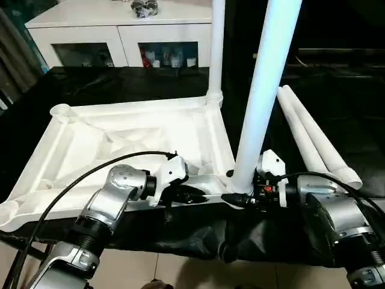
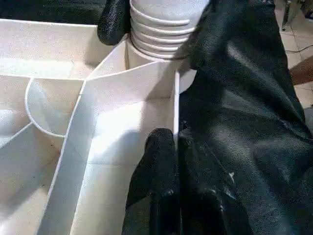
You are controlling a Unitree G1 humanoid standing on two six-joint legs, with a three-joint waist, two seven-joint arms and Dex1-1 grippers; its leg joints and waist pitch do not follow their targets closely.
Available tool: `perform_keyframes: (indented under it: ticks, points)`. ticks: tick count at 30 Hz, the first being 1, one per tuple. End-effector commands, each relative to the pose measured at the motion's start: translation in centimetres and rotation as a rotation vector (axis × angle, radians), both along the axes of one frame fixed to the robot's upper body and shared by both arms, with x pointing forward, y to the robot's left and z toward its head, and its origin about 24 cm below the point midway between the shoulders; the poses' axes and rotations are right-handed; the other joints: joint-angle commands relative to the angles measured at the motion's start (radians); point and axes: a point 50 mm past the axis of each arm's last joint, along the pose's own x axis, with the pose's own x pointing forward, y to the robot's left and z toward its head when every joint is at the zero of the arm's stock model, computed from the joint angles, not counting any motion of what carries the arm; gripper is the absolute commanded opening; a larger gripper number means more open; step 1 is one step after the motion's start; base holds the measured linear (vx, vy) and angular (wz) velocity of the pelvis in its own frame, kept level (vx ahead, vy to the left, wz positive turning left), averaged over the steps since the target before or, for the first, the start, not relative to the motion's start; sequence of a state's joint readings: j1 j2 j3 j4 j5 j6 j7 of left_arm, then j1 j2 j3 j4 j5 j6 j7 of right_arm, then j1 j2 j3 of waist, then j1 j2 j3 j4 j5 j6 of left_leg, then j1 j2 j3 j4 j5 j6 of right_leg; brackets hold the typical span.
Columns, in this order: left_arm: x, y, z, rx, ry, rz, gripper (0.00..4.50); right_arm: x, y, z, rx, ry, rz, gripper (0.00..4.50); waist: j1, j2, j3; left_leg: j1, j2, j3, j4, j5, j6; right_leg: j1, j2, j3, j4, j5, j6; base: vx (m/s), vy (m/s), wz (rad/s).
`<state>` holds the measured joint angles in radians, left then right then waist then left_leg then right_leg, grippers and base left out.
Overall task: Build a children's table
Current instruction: Rotate leg to tighten
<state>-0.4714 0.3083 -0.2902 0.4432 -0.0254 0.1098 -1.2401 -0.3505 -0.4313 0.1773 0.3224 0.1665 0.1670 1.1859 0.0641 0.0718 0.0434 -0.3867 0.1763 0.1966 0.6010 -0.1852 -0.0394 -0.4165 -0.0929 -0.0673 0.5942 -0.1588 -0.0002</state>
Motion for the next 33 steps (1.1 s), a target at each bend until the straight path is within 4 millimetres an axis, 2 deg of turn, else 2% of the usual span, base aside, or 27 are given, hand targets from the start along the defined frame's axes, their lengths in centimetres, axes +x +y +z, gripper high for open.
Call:
perform_keyframes:
  ticks: [1, 3, 5, 6, 8, 9, 10, 11, 12, 13, 14, 15, 16, 17, 19, 20, 22, 28, 32, 33]
  points:
    - [0.7, -0.7, 1.8, -0.08, -0.078, 0.022, 0.0, -1.2, 2.3, -0.4, 0.045, 0.042, 0.139, 2.88, -0.001, -0.025, -0.063, 0.014, 0.052, -0.022, -0.071, -0.22, 0.089, 0.049, -0.054, 0.039, -0.079, -0.349, -0.202, 0.0, 0.0, 0.0]
    - [0.8, -0.8, 1.8, -0.09, -0.078, 0.044, 0.0, -1.0, 2.4, -0.5, 0.053, 0.04, 0.101, 2.86, -0.002, -0.025, -0.062, 0.015, 0.052, -0.022, -0.071, -0.226, 0.088, 0.048, -0.054, 0.039, -0.08, -0.356, -0.2, 0.0, 0.0, 0.0]
    - [1.5, -1.3, 1.9, -0.096, -0.097, 0.127, 0.0, -0.1, 2.8, -0.9, 0.051, -0.004, -0.02, 2.83, -0.003, -0.024, -0.061, 0.015, 0.052, -0.023, -0.072, -0.229, 0.081, 0.047, -0.055, 0.039, -0.081, -0.365, -0.197, 0.0, 0.0, 0.0]
    - [2.0, -1.6, 1.9, -0.098, -0.107, 0.173, 0.0, 0.6, 3.0, -1.3, 0.032, -0.016, -0.12, 2.83, -0.008, -0.025, -0.061, 0.012, 0.048, -0.024, -0.073, -0.232, 0.072, 0.048, -0.055, 0.038, -0.081, -0.376, -0.193, 0.0, 0.0, 0.0]
    - [2.8, -2.4, 2.0, -0.1, -0.126, 0.265, 0.0, 1.6, 3.3, -2.0, 0.008, -0.038, -0.269, 2.81, -0.019, -0.026, -0.06, 0.016, 0.045, -0.026, -0.074, -0.246, 0.045, 0.045, -0.054, 0.036, -0.085, -0.408, -0.184, 0.0, 0.0, 0.0]
    - [2.8, -2.4, 2.0, -0.1, -0.126, 0.265, 0.0, 1.6, 3.3, -2.0, 0.008, -0.038, -0.269, 2.81, -0.024, -0.028, -0.059, 0.014, 0.043, -0.027, -0.075, -0.25, 0.042, 0.048, -0.053, 0.034, -0.086, -0.419, -0.181, 0.0, 0.0, 0.0]
    - [3.4, -3.4, 2.1, -0.112, -0.137, 0.343, 0.0, 2.4, 3.9, -2.5, 0.004, -0.04, -0.386, 2.8, -0.026, -0.027, -0.059, 0.019, 0.044, -0.026, -0.075, -0.263, 0.041, 0.045, -0.054, 0.035, -0.091, -0.437, -0.172, 0.0, 0.0, 0.0]
    - [3.5, -3.6, 2.1, -0.113, -0.139, 0.356, 0.0, 2.5, 4.0, -2.5, 0.003, -0.04, -0.409, 2.8, -0.031, -0.026, -0.056, 0.021, 0.043, -0.025, -0.074, -0.273, 0.04, 0.039, -0.053, 0.037, -0.095, -0.448, -0.172, 0.0, 0.0, 0.0]
    - [3.7, -4.0, 2.1, -0.114, -0.144, 0.384, 0.0, 2.9, 4.3, -2.7, 0.002, -0.042, -0.461, 2.8, -0.035, -0.027, -0.058, 0.02, 0.041, -0.028, -0.074, -0.282, 0.037, 0.044, -0.055, 0.034, -0.095, -0.472, -0.162, 0.0, 0.0, 0.0]
    - [3.8, -5.1, 1.9, -0.104, -0.156, 0.42, 0.0, 3.7, 5.2, -3.0, 0.002, -0.036, -0.591, 2.8, -0.034, -0.018, -0.059, 0.019, 0.04, -0.029, -0.074, -0.275, 0.04, 0.044, -0.055, 0.034, -0.096, -0.474, -0.153, 0.0, 0.0, 0.0]
    - [3.8, -5.1, 1.9, -0.104, -0.156, 0.42, 0.0, 3.7, 5.2, -3.0, 0.002, -0.036, -0.591, 2.8, -0.042, -0.022, -0.057, 0.017, 0.039, -0.027, -0.075, -0.274, 0.039, 0.041, -0.051, 0.035, -0.1, -0.465, -0.153, 0.0, 0.0, 0.0]
    - [4.0, -6.3, 1.7, -0.09, -0.172, 0.465, 0.0, 4.5, 6.1, -3.1, -0.001, -0.042, -0.729, 2.8, -0.038, -0.021, -0.062, 0.016, 0.039, -0.029, -0.074, -0.263, 0.04, 0.046, -0.054, 0.033, -0.096, -0.448, -0.153, 0.0, 0.0, 0.0]
    - [4.1, -6.7, 1.6, -0.084, -0.181, 0.481, 0.0, 4.8, 6.4, -3.1, -0.001, -0.042, -0.776, 2.8, -0.043, -0.02, -0.06, 0.016, 0.039, -0.026, -0.074, -0.261, 0.04, 0.04, -0.053, 0.036, -0.098, -0.442, -0.157, 0.0, 0.0, 0.0]
    - [4.2, -7.0, 1.6, -0.078, -0.189, 0.501, 0.0, 5.1, 6.6, -3.1, 0.004, -0.041, -0.823, 2.8, -0.045, -0.02, -0.061, 0.02, 0.036, -0.027, -0.073, -0.275, 0.034, 0.041, -0.052, 0.032, -0.1, -0.46, -0.155, 0.0, 0.0, 0.0]
    - [4.2, -7.3, 1.5, -0.074, -0.196, 0.513, 0.0, 5.3, 7.0, -3.0, 0.015, -0.04, -0.854, 2.8, -0.04, -0.02, -0.062, 0.019, 0.038, -0.026, -0.072, -0.268, 0.046, 0.043, -0.053, 0.034, -0.1, -0.44, -0.155, 0.0, 0.0, 0.0]
    - [4.1, -7.6, 1.5, -0.075, -0.201, 0.514, 0.0, 5.4, 7.3, -3.0, 0.023, -0.046, -0.862, 3.34, -0.038, -0.02, -0.062, 0.017, 0.037, -0.026, -0.073, -0.27, 0.054, 0.044, -0.053, 0.033, -0.1, -0.438, -0.155, 0.0, 0.0, 0.0]
    - [3.9, -8.0, 1.4, -0.075, -0.209, 0.486, 0.0, 5.5, 7.8, -2.9, 0.049, -0.033, -0.859, 3.48, -0.037, -0.021, -0.064, 0.015, 0.04, -0.027, -0.074, -0.262, 0.064, 0.045, -0.054, 0.033, -0.096, -0.409, -0.163, 0.0, 0.0, 0.0]
    - [3.5, -7.8, 1.4, -0.094, -0.218, 0.422, 0.0, 5.7, 8.1, -2.5, 0.086, -0.049, -0.842, 3.93, -0.037, -0.016, -0.063, 0.014, 0.04, -0.027, -0.076, -0.275, 0.067, 0.047, -0.054, 0.033, -0.094, -0.396, -0.17, 0.0, 0.0, 0.0]
    - [3.0, -6.9, 1.6, -0.126, -0.227, 0.345, 0.0, 6.0, 6.7, -1.5, 0.091, -0.156, -0.841, 4.3, -0.037, -0.013, -0.065, 0.013, 0.041, -0.027, -0.076, -0.27, 0.069, 0.048, -0.055, 0.034, -0.091, -0.37, -0.179, 0.0, 0.0, 0.0]
    - [2.8, -6.6, 1.7, -0.133, -0.224, 0.328, 0.0, 6.1, 6.2, -1.2, 0.1, -0.172, -0.838, 4.42, -0.038, -0.015, -0.065, 0.01, 0.041, -0.026, -0.075, -0.263, 0.074, 0.05, -0.056, 0.035, -0.09, -0.356, -0.184, 0.0, 0.0, 0.0]
